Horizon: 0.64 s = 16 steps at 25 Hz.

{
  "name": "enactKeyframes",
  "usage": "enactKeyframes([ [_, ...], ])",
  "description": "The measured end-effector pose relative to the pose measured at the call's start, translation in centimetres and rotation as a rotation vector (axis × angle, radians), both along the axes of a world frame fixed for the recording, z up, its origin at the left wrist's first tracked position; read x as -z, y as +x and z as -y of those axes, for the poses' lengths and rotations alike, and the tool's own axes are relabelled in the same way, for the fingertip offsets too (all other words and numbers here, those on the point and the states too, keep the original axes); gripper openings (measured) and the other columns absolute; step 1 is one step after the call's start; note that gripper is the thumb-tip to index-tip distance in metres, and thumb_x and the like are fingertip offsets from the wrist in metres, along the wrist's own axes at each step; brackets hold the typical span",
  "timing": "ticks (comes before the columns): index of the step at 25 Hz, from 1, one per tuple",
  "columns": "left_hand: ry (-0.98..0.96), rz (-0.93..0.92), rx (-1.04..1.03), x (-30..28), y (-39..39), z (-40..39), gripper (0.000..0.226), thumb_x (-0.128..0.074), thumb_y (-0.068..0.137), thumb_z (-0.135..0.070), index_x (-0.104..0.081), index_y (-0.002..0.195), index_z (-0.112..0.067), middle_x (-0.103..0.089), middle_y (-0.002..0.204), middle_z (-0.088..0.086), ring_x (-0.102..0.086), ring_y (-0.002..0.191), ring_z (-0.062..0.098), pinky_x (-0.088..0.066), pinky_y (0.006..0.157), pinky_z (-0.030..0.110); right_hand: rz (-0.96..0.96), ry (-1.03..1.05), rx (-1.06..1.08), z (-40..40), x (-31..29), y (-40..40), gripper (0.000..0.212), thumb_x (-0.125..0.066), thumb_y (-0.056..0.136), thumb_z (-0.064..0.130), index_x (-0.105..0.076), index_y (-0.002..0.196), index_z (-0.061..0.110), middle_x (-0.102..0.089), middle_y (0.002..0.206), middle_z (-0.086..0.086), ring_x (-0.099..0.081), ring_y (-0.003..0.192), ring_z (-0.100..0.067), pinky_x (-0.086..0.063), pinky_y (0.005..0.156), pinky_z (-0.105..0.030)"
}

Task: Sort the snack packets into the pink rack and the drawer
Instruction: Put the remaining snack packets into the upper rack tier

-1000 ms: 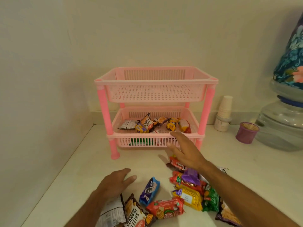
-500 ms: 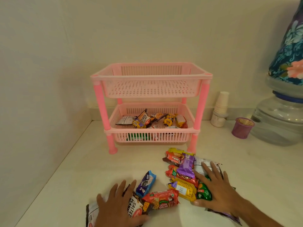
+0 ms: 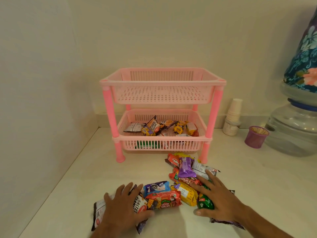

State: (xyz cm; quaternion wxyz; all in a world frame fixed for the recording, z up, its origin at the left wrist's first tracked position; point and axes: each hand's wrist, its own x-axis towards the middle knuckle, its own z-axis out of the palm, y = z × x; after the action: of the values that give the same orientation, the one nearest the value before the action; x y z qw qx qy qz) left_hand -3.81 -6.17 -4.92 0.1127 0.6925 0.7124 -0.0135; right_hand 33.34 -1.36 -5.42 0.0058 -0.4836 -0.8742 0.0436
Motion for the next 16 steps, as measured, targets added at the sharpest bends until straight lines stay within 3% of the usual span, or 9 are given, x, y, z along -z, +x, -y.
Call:
enactKeyframes([
  [4,0.075,-0.004,-0.049,0.0,-2.1,-1.0,0.12,-0.012,0.043,-0.11,-0.014,0.149,-0.054,-0.018,0.163,-0.014,-0.018,0.148,0.016,-0.019,0.109,0.066,0.009,0.0,-0.058,-0.3,-0.4,-1.8,0.088,-0.035,0.076,0.092,0.004,0.148,0.06,0.006,0.165,0.011,0.026,0.149,-0.022,-0.003,0.124,-0.052],
  [8,0.162,-0.006,-0.077,0.3,-3.8,-2.2,0.117,-0.01,0.047,-0.109,-0.024,0.148,-0.051,-0.03,0.156,-0.018,-0.028,0.142,0.013,-0.027,0.103,0.062,0.007,-0.007,-0.125,-0.4,-0.5,-4.4,0.086,-0.035,0.077,0.092,0.003,0.147,0.06,0.003,0.166,0.009,0.029,0.148,-0.021,0.006,0.121,-0.049],
  [16,0.151,0.004,0.002,0.3,-5.2,-4.3,0.116,-0.015,0.052,-0.107,-0.024,0.15,-0.046,-0.03,0.157,-0.015,-0.028,0.141,0.014,-0.023,0.109,0.062,0.029,0.016,-0.135,-1.1,-0.4,-8.8,0.09,-0.03,0.076,0.093,0.007,0.149,0.056,0.012,0.165,0.007,0.033,0.146,-0.027,0.013,0.118,-0.054],
])
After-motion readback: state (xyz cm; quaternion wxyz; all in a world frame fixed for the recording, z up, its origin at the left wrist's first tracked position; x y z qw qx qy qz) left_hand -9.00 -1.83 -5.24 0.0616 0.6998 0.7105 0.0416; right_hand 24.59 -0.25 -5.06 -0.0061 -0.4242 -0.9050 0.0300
